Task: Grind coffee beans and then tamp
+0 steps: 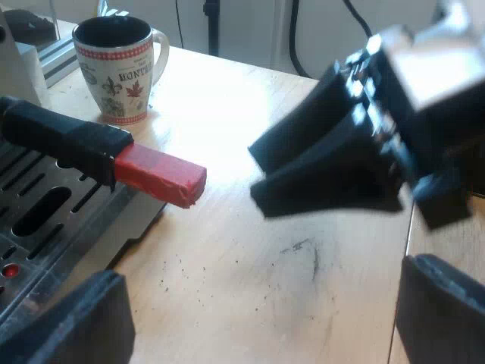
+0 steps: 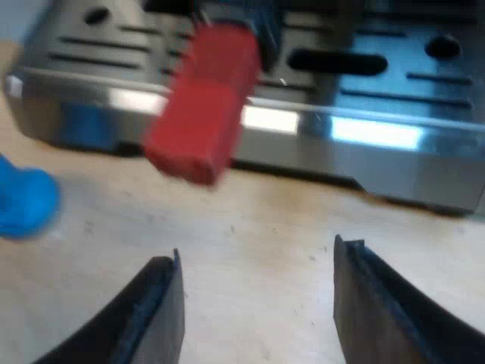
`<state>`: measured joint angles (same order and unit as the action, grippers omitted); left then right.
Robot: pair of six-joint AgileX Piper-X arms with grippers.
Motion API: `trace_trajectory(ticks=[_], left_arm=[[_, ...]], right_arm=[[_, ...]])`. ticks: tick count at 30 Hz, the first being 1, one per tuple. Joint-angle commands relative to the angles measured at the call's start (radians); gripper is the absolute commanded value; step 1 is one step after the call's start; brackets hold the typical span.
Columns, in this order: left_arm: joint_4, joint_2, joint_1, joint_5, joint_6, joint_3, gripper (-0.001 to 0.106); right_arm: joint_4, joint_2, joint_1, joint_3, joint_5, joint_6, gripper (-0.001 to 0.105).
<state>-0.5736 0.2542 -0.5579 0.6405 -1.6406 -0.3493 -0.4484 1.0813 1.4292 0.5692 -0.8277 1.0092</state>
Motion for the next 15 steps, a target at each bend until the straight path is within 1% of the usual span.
trace_trajectory(ticks=[1,6,7,9,10,12,15], left_arm=[[0.003,-0.003,-0.005,0.015,0.001,-0.003,0.073],[0.003,-0.003,-0.005,0.015,0.001,-0.003,0.073],[0.003,-0.003,-0.005,0.015,0.001,-0.003,0.073],[0.003,-0.003,-0.005,0.015,0.001,-0.003,0.073],[0.003,-0.003,-0.005,0.015,0.001,-0.003,0.073],[0.003,-0.003,-0.005,0.015,0.008,-0.003,0.073],[0.003,-0.003,-0.005,0.015,0.008,-0.003,0.073]], right_arm=[[-0.065,-0.031,0.002,0.047,0.001,-0.003,0.049],[-0.255,-0.043,-0.022,0.177,0.039,-0.003,0.049],[-0.270,-0.043,-0.030,0.191,0.040,-0.003,0.049],[-0.293,-0.040,-0.070,0.239,0.091,-0.003,0.049],[-0.293,-0.040,-0.083,0.245,0.114,-0.003,0.049],[-0.289,-0.040,-0.131,0.266,0.194,-0.003,0.049],[-0.290,-0.040,-0.165,0.272,0.233,-0.003,0.049]])
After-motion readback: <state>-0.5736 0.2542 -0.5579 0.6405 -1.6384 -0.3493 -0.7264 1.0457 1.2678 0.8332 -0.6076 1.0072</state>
